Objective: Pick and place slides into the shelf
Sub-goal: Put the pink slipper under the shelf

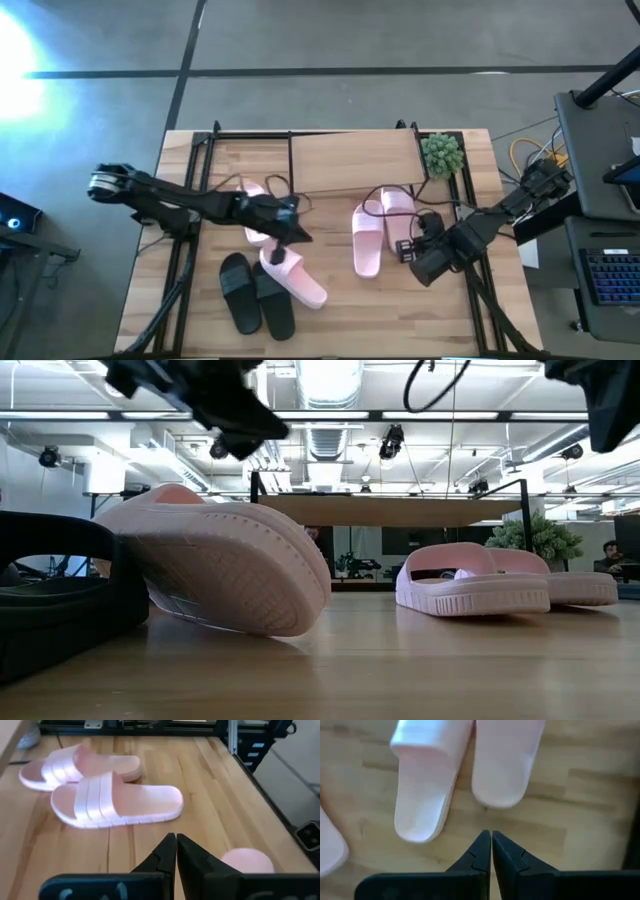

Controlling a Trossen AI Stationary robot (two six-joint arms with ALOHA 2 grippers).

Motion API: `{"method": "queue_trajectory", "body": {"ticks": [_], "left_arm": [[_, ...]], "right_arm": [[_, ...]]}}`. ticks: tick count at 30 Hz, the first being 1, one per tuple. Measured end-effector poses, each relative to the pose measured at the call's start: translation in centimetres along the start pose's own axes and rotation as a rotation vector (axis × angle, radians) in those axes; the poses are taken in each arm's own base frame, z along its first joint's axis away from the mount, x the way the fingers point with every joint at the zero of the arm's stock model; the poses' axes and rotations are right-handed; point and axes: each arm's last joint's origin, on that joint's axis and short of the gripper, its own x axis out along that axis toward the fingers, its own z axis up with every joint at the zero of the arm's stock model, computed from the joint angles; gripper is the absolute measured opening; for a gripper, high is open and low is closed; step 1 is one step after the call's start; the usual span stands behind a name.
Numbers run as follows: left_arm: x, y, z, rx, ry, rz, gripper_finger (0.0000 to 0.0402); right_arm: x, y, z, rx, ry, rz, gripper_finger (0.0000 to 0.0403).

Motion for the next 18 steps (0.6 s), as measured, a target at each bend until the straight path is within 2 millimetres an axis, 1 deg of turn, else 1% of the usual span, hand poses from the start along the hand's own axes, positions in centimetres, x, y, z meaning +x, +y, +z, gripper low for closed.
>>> {"method": "queue_trajectory", "body": {"ticks": [4,8,10,14,18], "left_arm": [[2.9,0.2,0.8,0.045,0.036,-0.009,0.0],[6.0,0.3,1.0,0.058,0.081,-0.069,0.0],[7.5,0.5,0.8,0.054,0.107,-0.076,0.0],[9.7,0.7,0.3,0.087,0.147,-0.073,0.0],[11.4,1.0,-0.2,0.099,0.174,-0.05,0.0]], "right_arm": [[1.5,0.2,-0.6,0.029,0.038,0.048,0.0009],[2.8,-0.1,-0.9,0.078,0.042,0.051,0.0008],[3.5,-0.3,-1.0,0.098,0.038,0.043,0.0008],[3.9,-0.5,-1.0,0.1,0.022,0.042,0.0008],[4.0,-0.6,-1.0,0.097,0.014,0.041,0.0008]]}}
